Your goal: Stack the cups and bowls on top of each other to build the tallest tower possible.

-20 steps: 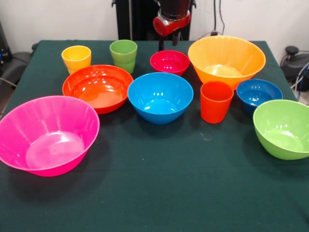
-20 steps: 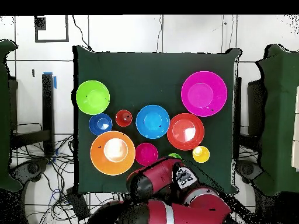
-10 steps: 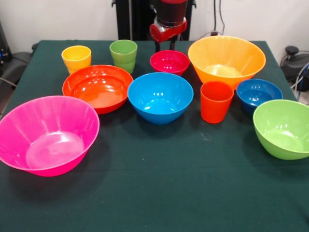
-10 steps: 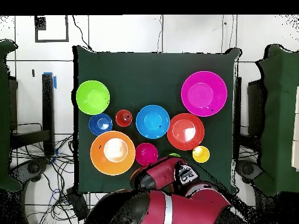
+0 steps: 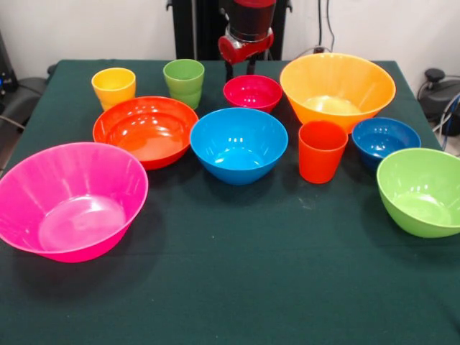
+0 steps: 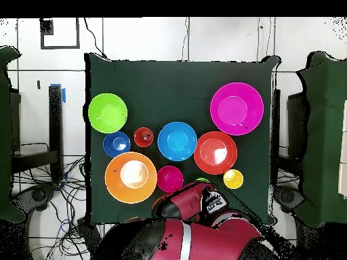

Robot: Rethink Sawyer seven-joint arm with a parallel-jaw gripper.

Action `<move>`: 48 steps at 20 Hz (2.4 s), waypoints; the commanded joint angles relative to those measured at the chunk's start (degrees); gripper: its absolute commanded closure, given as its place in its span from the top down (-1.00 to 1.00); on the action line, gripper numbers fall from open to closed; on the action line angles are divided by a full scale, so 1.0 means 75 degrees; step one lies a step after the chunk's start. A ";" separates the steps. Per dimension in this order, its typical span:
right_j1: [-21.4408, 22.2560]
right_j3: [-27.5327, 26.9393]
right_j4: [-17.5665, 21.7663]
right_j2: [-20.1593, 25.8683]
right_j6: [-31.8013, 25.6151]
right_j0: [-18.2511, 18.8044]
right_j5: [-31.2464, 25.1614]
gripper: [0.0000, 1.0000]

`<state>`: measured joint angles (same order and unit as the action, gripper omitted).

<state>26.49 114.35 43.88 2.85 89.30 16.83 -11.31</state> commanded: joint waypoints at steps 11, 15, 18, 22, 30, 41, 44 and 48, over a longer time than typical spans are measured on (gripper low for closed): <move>0.0403 -0.0599 -0.0110 0.0773 0.0196 0.0081 -0.0472 1.00; 0.0771 -0.0529 -0.0431 0.1122 -0.0093 0.0173 -0.1112 1.00; 0.1039 -0.0513 -0.0639 0.1333 -0.0314 0.0191 -0.1624 1.00; 0.1224 -0.0498 -0.0812 0.1524 -0.0425 0.0211 -0.2065 1.00; 0.1373 -0.0590 -0.0690 0.1528 -0.0323 0.0082 -0.2436 1.00; 0.1577 -0.0704 -0.0454 0.1376 -0.0178 -0.0149 -0.2696 1.00; 0.1442 -0.0771 -0.0447 0.1491 -0.0157 -0.0052 -0.2447 1.00; 0.1322 -0.0902 -0.0400 0.1588 -0.0158 0.0015 -0.2200 1.00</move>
<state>38.44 113.29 40.01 8.98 89.30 16.77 -27.94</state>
